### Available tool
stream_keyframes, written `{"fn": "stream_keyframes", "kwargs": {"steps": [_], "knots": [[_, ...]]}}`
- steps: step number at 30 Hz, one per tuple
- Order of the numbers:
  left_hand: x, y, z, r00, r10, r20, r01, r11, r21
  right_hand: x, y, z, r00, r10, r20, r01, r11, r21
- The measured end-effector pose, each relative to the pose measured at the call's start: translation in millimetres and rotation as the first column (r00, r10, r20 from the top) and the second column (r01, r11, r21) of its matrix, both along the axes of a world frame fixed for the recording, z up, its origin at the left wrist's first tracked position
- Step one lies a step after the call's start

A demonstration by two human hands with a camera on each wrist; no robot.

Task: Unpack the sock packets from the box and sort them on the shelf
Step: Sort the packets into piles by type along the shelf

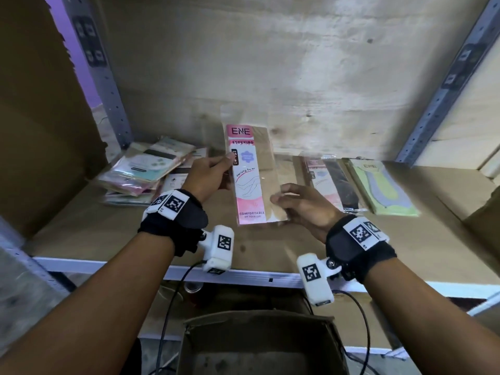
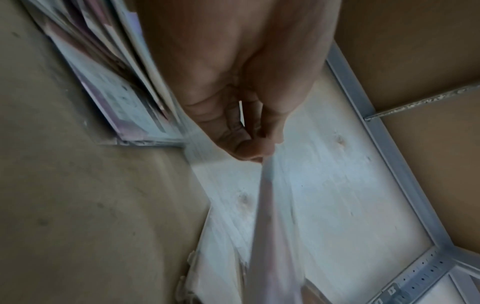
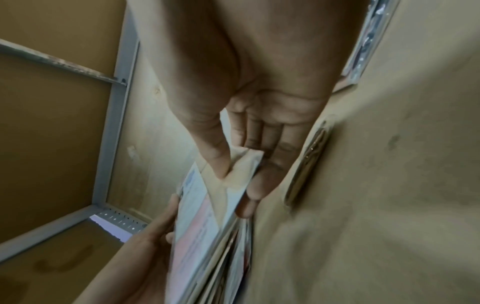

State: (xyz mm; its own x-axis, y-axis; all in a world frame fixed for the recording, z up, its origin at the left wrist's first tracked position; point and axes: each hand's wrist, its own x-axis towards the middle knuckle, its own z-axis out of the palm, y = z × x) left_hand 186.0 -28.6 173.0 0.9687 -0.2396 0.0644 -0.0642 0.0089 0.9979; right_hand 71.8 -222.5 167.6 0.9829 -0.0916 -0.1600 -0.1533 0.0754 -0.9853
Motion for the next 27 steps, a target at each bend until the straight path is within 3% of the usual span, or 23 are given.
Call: {"fn": "stream_keyframes", "kwargs": {"steps": [7, 13, 16, 20, 24, 27], "knots": [[5, 2, -5, 0.996, -0.022, -0.088, 0.027, 0.998, 0.055, 4, -5, -5, 1.000, 0.029, -0.001, -0.029, 0.999, 0.033], [18, 22, 4, 0.986, 0.087, -0.144, -0.103, 0.989, -0.107, 6, -14, -8, 0.990, 0.138, -0.015, -0.139, 0.990, -0.016], [24, 36, 0, 0.978, 0.139, -0.155, -0.158, 0.980, -0.117, 3, -17, -6, 0.985, 0.173, -0.013, -0.174, 0.982, -0.072], [24, 47, -8, 0.989, 0.138, -0.050, -0.135, 0.989, 0.052, -5, -22, -6, 0.977, 0.210, -0.042, -0.214, 0.955, -0.206], [20, 48, -6, 0.983, 0.137, 0.122, -0.169, 0.934, 0.314, -11, -21, -7, 0.973, 0.226, -0.051, -0.232, 0.947, -0.223], [18, 46, -6, 0.981, 0.129, 0.143, -0.170, 0.927, 0.333, -16, -21, -5, 0.970, 0.238, -0.039, -0.240, 0.942, -0.235]]}}
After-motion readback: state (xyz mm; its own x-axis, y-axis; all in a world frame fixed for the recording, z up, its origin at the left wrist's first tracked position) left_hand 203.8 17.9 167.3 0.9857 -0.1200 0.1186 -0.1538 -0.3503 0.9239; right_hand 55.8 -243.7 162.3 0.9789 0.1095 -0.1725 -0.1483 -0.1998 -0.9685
